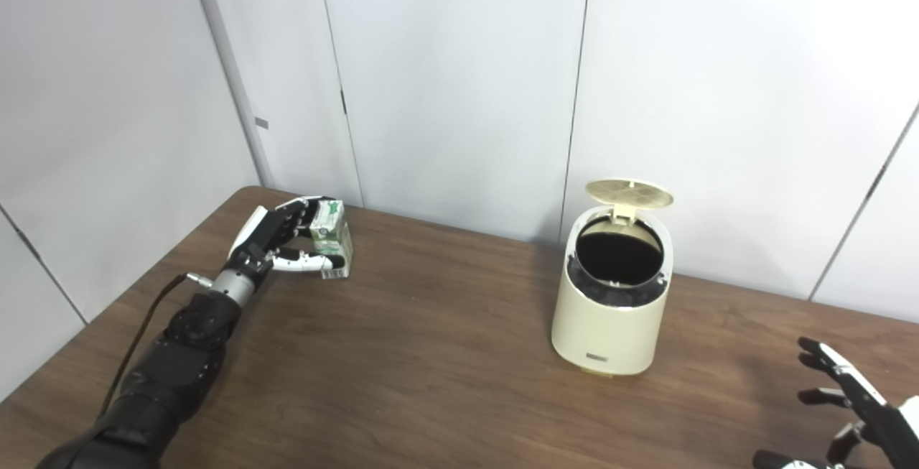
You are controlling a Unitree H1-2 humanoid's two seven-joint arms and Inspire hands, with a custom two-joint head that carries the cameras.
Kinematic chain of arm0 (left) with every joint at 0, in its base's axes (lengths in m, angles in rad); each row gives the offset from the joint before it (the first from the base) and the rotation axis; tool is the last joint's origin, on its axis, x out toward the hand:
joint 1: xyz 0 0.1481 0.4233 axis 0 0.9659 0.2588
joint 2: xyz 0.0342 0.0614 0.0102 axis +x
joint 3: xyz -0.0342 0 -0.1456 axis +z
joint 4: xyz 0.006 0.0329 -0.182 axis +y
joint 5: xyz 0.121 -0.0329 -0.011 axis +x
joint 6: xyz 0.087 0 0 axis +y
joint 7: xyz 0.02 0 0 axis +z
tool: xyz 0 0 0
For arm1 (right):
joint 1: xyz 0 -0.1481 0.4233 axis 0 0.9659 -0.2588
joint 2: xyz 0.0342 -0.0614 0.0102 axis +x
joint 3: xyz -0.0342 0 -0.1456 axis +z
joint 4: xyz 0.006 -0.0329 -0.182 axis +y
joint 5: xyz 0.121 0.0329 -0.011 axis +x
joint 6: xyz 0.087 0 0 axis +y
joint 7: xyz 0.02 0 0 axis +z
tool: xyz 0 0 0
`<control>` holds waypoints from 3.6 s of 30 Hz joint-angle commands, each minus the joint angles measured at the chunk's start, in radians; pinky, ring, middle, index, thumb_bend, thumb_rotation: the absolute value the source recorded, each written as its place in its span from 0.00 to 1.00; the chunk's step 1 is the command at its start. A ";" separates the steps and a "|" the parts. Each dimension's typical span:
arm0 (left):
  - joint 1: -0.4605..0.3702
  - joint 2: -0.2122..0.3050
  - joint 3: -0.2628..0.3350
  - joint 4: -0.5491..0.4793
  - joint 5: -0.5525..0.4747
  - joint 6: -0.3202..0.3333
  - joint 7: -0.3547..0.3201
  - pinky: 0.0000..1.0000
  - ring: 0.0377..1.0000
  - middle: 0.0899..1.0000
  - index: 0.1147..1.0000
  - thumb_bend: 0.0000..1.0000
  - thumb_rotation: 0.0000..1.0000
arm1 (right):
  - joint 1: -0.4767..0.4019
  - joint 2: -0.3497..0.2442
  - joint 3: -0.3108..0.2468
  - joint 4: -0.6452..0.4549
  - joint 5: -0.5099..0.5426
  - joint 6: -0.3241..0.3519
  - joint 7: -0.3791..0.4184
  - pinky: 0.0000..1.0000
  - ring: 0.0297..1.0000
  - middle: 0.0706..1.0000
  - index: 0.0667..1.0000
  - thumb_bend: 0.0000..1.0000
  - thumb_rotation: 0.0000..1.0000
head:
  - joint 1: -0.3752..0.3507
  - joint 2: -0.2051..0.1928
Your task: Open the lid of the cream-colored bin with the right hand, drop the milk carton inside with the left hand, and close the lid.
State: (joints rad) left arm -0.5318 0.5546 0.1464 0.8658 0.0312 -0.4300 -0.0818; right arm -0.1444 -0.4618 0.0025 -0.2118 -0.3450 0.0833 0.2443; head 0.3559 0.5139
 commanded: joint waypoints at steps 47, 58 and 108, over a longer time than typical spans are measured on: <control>0.063 -0.003 -0.140 -0.412 0.105 -0.039 0.290 0.42 0.41 0.46 0.44 0.50 0.00 | -0.032 0.021 0.014 -0.038 -0.011 0.038 0.022 0.52 0.78 0.93 0.96 0.80 0.39 | -0.099 0.008; 0.045 -0.040 -0.171 -0.589 0.111 -0.040 0.247 0.42 0.41 0.45 0.45 0.50 0.00 | -0.038 0.032 0.027 -0.085 0.009 0.109 0.036 0.62 0.78 0.93 0.95 0.75 0.20 | -0.153 0.005; -0.191 -0.328 -0.203 -0.669 0.006 -0.040 -0.031 0.41 0.42 0.45 0.45 0.50 0.00 | -0.069 0.083 0.100 -0.049 -0.057 0.129 0.017 0.64 0.80 0.90 0.92 0.77 0.13 | -0.333 -0.026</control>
State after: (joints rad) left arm -0.6502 0.2254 -0.0643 0.2109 0.0467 -0.4398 -0.1279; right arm -0.1802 -0.3727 0.1100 -0.2332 -0.4021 0.2225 0.2730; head 0.0230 0.4863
